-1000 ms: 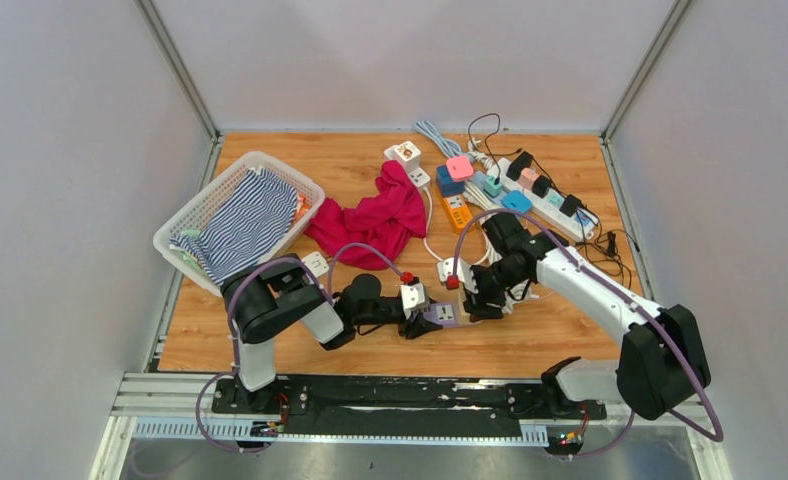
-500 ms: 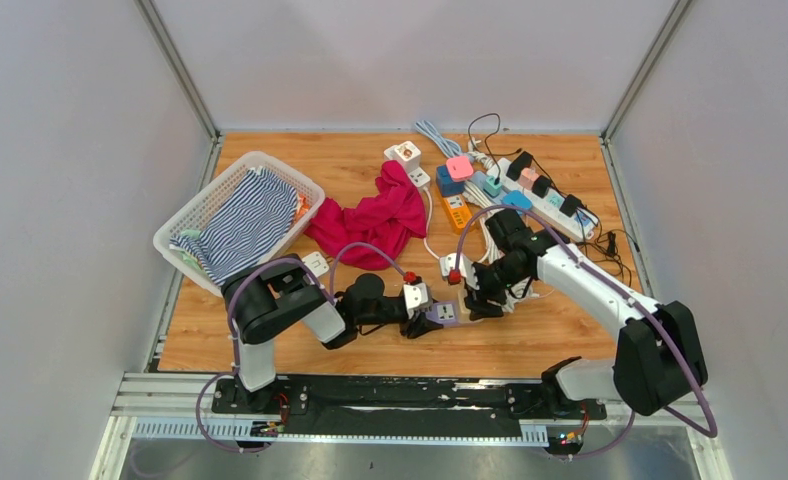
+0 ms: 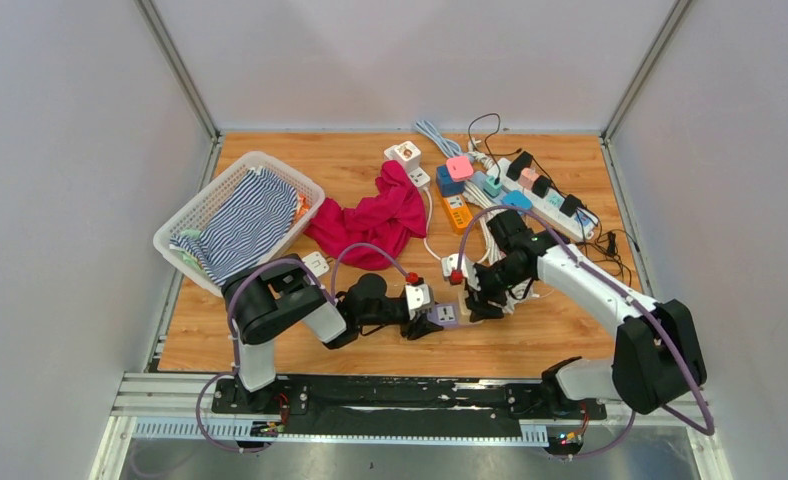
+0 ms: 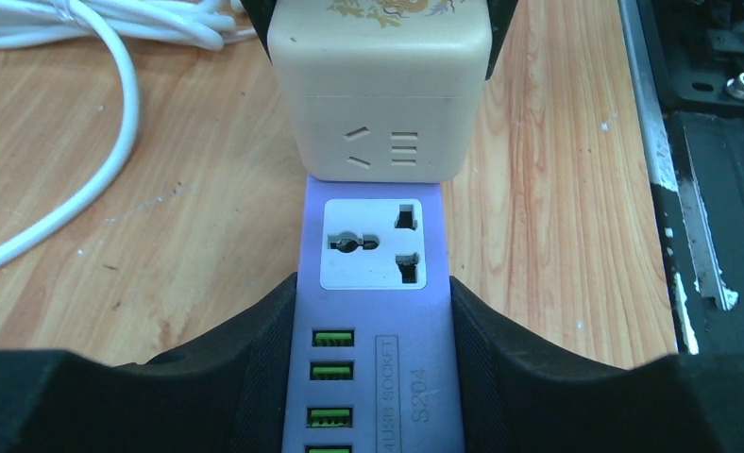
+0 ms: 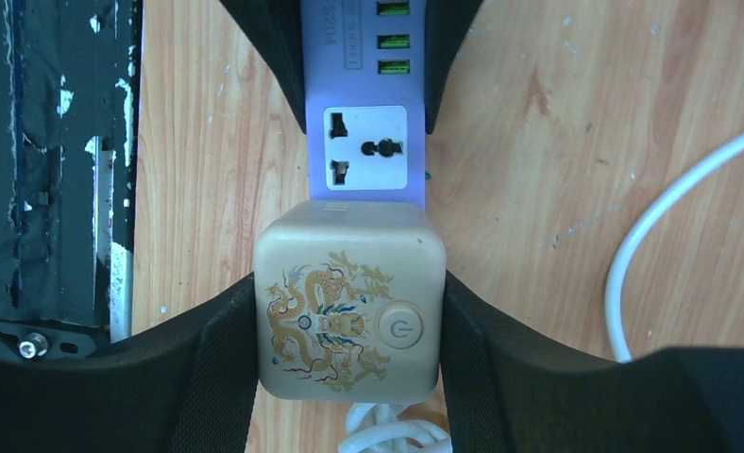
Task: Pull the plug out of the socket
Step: Remove the plug from the socket.
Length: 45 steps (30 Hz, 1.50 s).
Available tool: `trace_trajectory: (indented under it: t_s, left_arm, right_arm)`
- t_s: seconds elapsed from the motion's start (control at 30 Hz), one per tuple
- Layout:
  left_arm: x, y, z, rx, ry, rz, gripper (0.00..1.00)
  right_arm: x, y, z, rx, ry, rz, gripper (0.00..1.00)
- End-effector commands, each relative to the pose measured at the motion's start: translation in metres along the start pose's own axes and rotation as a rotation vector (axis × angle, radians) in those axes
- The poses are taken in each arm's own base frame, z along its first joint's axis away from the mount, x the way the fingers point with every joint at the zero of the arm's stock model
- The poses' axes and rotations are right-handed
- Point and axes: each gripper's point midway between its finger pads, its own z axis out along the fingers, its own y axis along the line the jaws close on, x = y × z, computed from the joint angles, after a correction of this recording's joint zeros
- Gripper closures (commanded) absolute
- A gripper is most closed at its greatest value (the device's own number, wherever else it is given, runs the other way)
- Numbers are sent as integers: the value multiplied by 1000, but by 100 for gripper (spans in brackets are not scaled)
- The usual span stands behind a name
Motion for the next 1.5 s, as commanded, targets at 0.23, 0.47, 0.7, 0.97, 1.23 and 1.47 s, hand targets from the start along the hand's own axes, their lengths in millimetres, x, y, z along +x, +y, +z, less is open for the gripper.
trace_trajectory:
  t_s: [0.23,0.47,0.7,0.97,1.23,1.47]
  left_arm:
    - [-10,2,5,12,-26,45,100]
    - [-9,1,6,21,-23,48,100]
    - [-8,0,6,30,-21,47,100]
    - [-8,0,6,30,-22,49,100]
    - [-9,-1,6,36,-23,49,100]
    - [-9,-1,6,34,-25,50,100]
  right_arm:
    - [-25,29,7,-106,-103,-95,100]
    - [-23,8,-12,-41,-98,11,100]
    - [-20,15,-7,-54,-142,9,100]
    - [-23,18,-2,-81,-93,-31,100]
    - [-17,14,-10,-39,-161,17,100]
    - [-30,38,9,-165,-134,-79,100]
